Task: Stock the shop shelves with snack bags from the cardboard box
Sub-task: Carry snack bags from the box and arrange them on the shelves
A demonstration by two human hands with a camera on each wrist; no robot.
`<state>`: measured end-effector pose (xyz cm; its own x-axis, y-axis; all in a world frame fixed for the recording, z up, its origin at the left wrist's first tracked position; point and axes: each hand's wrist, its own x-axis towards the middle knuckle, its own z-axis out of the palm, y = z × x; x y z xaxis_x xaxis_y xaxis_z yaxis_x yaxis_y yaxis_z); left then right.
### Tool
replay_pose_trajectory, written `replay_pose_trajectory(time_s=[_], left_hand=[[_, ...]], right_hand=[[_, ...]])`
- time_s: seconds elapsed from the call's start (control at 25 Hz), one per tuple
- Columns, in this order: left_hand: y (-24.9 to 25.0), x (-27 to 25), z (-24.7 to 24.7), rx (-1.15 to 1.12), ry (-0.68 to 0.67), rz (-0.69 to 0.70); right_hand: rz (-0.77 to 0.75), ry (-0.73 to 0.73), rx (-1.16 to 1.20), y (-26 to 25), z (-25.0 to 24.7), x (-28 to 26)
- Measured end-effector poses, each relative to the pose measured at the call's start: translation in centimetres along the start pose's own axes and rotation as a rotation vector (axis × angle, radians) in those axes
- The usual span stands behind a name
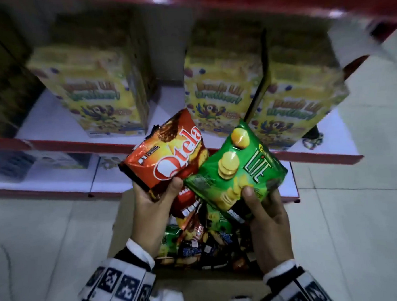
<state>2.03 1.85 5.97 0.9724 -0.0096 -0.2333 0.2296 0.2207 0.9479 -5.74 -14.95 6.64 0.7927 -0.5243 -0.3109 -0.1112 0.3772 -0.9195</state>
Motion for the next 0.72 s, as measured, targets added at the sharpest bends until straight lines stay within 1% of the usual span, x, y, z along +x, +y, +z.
replay_pose_trajectory(time_s=[0.16, 0.24, 0.36, 0.44, 0.56, 0.64, 0.72], left_hand=[[12.4, -3.0, 1.8, -0.057, -0.006, 0.047], [18.5, -4.5, 2.3, -0.046, -0.011, 0.062], [26.1, -6.5, 3.3, -0.070, -0.023, 0.105], [31.4, -7.0, 4.0, -0.092, -0.027, 0.162], [37.9, -7.0, 5.0, -0.075, -0.075, 0.274], [41.8, -7.0, 5.3, -0.069, -0.106, 0.301], [44.4, -6.9, 5.5, -0.082, -0.148, 0.339]], right_hand=[[-0.116, -0.099, -0.008, -11.8, 4.1, -3.7], [-0.139, -0.143, -0.014, -17.4, 6.0, -5.7], [-0.162, -0.169, 0.010, -24.2, 8.4, -8.0], [-0.205, -0.201, 0.014, -29.0, 9.9, -9.2], [-0.304, -0.249, 0.007, -34.9, 11.7, -10.7], [-0.381, -0.263, -0.007, -38.7, 13.0, -12.0], [-0.453, -0.262, -0.017, -41.4, 14.0, -13.2]])
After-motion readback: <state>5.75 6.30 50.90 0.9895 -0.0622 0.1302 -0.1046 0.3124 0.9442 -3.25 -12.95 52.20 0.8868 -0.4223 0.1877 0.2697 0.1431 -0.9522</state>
